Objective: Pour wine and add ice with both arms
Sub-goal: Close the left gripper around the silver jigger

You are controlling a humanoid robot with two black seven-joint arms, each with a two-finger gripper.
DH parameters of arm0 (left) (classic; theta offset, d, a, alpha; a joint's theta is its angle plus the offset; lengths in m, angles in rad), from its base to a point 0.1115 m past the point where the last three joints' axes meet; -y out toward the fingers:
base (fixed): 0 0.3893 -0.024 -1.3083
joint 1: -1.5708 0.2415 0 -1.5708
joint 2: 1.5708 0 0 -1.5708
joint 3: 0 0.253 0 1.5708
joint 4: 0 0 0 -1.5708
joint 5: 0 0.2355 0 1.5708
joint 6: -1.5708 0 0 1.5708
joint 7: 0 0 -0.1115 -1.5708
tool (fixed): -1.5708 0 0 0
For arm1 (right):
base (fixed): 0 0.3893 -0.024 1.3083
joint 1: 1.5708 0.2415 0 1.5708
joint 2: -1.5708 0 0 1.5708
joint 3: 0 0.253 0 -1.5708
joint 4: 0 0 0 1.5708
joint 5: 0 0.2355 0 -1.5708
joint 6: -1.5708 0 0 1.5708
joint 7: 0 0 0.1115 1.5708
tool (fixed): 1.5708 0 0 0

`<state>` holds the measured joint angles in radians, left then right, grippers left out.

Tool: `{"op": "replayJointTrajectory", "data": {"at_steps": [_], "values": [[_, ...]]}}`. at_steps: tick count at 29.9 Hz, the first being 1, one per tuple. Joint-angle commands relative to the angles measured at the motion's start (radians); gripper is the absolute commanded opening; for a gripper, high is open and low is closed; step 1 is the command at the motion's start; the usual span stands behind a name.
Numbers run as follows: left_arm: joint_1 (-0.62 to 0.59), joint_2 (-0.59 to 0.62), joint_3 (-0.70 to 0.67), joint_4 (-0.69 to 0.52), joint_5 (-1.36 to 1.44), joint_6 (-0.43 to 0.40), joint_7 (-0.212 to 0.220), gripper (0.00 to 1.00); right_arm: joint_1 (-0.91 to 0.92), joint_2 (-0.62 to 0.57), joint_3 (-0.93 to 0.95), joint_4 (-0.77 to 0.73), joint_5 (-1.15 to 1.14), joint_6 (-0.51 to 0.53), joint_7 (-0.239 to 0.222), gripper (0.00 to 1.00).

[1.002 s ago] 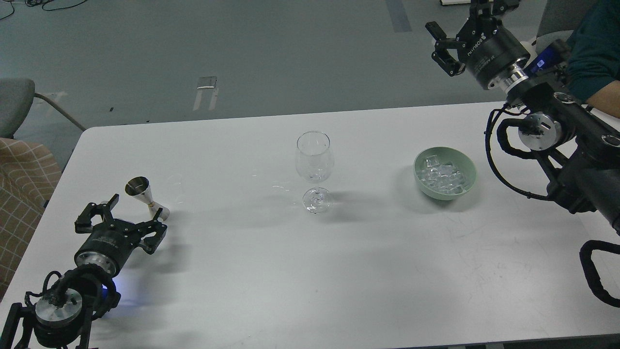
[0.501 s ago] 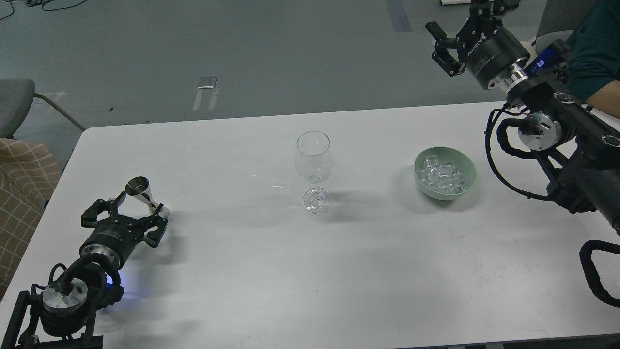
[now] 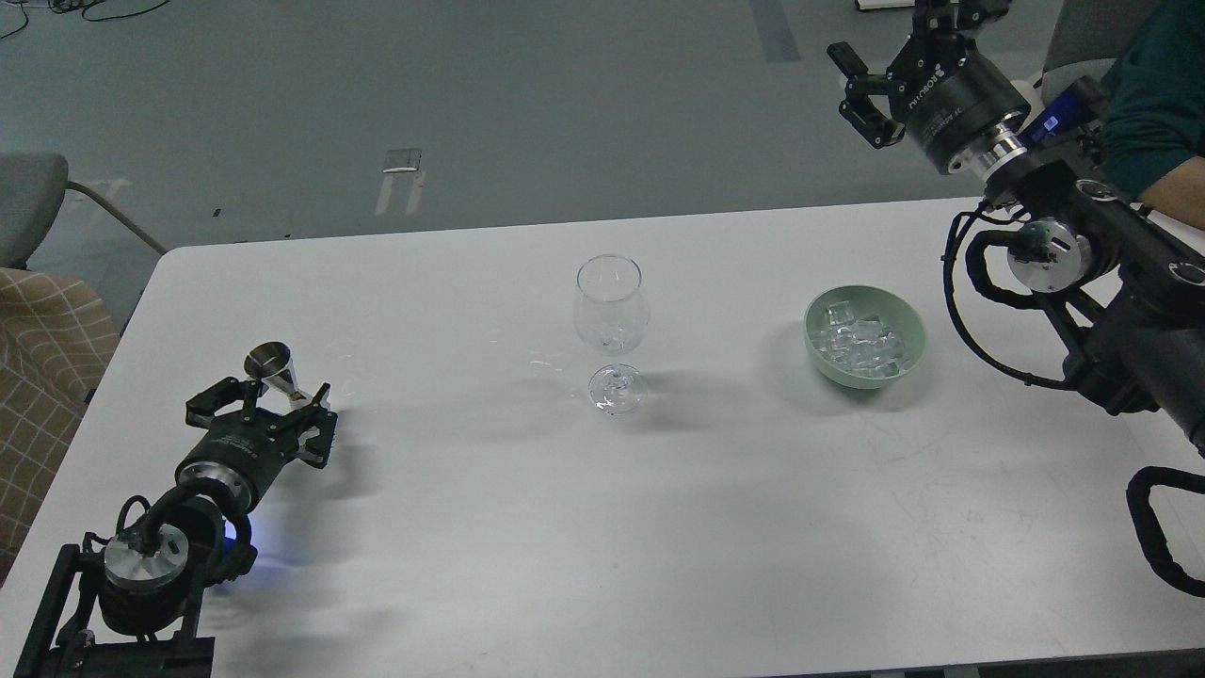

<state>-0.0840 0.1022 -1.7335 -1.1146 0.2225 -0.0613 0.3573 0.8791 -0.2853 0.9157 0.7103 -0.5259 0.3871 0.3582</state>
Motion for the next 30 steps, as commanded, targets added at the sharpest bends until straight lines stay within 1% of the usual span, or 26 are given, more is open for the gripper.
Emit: {"op": "replayJointTrajectory", "data": {"at_steps": [1, 8, 11, 14, 15, 17, 18, 20, 25, 28, 30], "values": [[-0.010, 0.001, 0.000, 0.009, 0.000, 0.000, 0.000, 0.59, -0.003, 0.000, 0.000, 0.002, 0.001, 0.001, -0.001, 1.00], [-0.014, -0.001, 0.000, 0.016, -0.002, 0.001, -0.003, 0.58, -0.003, 0.000, 0.000, 0.002, 0.000, -0.001, -0.001, 1.00], [-0.016, -0.002, 0.000, 0.018, -0.002, 0.001, -0.005, 0.55, -0.003, 0.000, 0.000, 0.002, 0.000, -0.001, -0.001, 1.00], [-0.016, -0.006, 0.002, 0.018, -0.002, 0.001, -0.026, 0.50, -0.003, 0.000, -0.001, 0.003, 0.000, 0.001, -0.001, 1.00], [-0.016, -0.007, 0.002, 0.018, -0.002, 0.001, -0.041, 0.46, -0.003, 0.000, 0.000, 0.003, 0.000, 0.001, -0.001, 1.00], [-0.016, -0.009, 0.002, 0.022, -0.002, 0.001, -0.054, 0.41, -0.003, 0.000, -0.001, 0.003, 0.000, 0.001, -0.001, 1.00], [-0.016, -0.010, 0.002, 0.027, 0.000, 0.000, -0.054, 0.37, -0.003, -0.002, -0.001, 0.003, 0.000, -0.001, -0.001, 1.00], [-0.016, -0.010, 0.003, 0.029, 0.000, 0.000, -0.054, 0.32, -0.006, -0.002, -0.001, 0.003, 0.000, 0.001, -0.001, 1.00], [-0.016, -0.010, 0.002, 0.029, -0.002, -0.005, -0.055, 0.31, -0.009, -0.002, 0.000, 0.003, 0.000, 0.001, -0.001, 1.00], [-0.016, -0.010, 0.002, 0.027, -0.002, -0.006, -0.055, 0.23, -0.011, -0.002, 0.000, 0.005, 0.000, 0.001, -0.001, 1.00], [-0.016, -0.012, 0.000, 0.027, -0.003, -0.008, -0.055, 0.16, -0.011, -0.002, 0.000, 0.005, 0.000, 0.001, -0.001, 1.00]]}}
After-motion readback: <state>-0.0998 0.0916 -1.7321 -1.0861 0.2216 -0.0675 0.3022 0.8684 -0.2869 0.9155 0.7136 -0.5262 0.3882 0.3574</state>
